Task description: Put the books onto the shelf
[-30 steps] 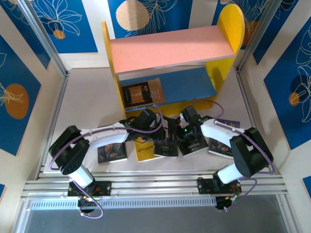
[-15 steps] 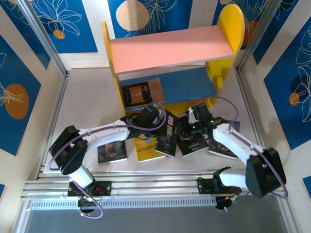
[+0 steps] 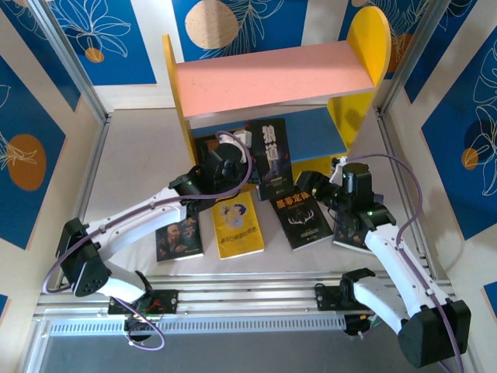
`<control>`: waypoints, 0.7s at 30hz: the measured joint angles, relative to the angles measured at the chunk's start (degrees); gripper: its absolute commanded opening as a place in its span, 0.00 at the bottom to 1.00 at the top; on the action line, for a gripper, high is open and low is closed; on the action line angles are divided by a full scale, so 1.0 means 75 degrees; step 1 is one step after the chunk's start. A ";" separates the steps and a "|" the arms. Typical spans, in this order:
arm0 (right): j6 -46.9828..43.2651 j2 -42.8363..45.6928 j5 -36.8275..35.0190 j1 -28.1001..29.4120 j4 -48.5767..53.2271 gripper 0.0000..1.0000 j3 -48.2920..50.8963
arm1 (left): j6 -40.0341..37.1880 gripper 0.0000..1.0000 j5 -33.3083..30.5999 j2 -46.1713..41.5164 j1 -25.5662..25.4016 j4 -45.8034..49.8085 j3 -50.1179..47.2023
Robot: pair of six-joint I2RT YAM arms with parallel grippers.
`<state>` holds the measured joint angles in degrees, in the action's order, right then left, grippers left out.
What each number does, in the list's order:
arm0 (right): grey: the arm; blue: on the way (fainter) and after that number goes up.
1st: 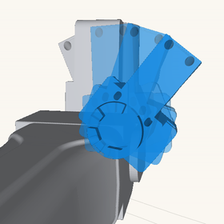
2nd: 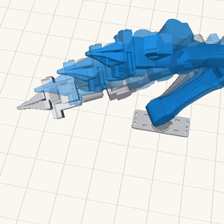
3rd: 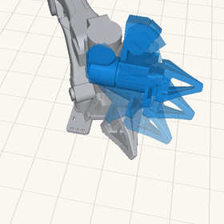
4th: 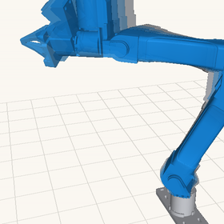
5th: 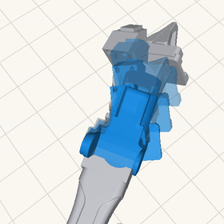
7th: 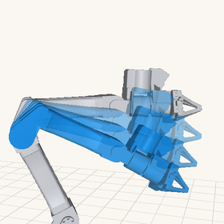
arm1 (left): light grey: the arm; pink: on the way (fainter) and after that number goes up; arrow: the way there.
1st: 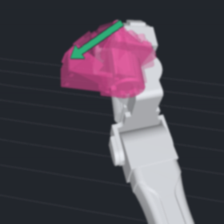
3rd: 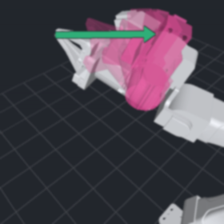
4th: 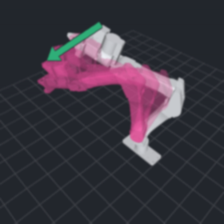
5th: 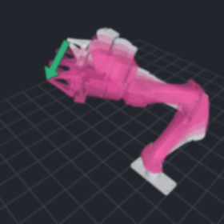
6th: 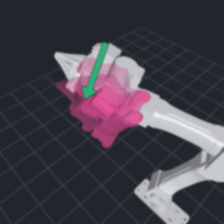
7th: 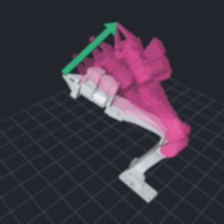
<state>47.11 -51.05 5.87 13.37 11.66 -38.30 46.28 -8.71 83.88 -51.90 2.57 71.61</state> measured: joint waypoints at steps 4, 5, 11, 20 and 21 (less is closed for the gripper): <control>0.0755 0.0000 -0.0006 0.0122 -0.0982 0.75 0.0175 | 0.0277 0.00 -0.0536 0.0350 0.0000 -0.0388 0.0154; 0.0903 0.0009 -0.0041 0.0195 -0.1183 0.76 0.0201 | 0.0399 0.00 -0.0664 0.0405 0.0000 -0.0472 0.0149; 0.1687 0.0318 -0.0417 0.0755 -0.2317 0.81 0.0729 | 0.0921 0.00 -0.1591 0.0460 -0.0076 -0.1274 -0.0192; 0.2145 0.0096 -0.0860 0.1341 -0.3002 0.85 0.0828 | 0.1113 0.00 -0.2457 0.0463 -0.0478 -0.2818 -0.0647; 0.2189 -0.0003 -0.0886 0.1376 -0.3086 0.85 0.0825 | 0.1137 0.00 -0.2524 0.0463 -0.0522 -0.3022 -0.0708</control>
<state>63.53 -51.07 -0.78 23.68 -11.49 -32.12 54.81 -27.64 87.35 -55.81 -20.10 66.30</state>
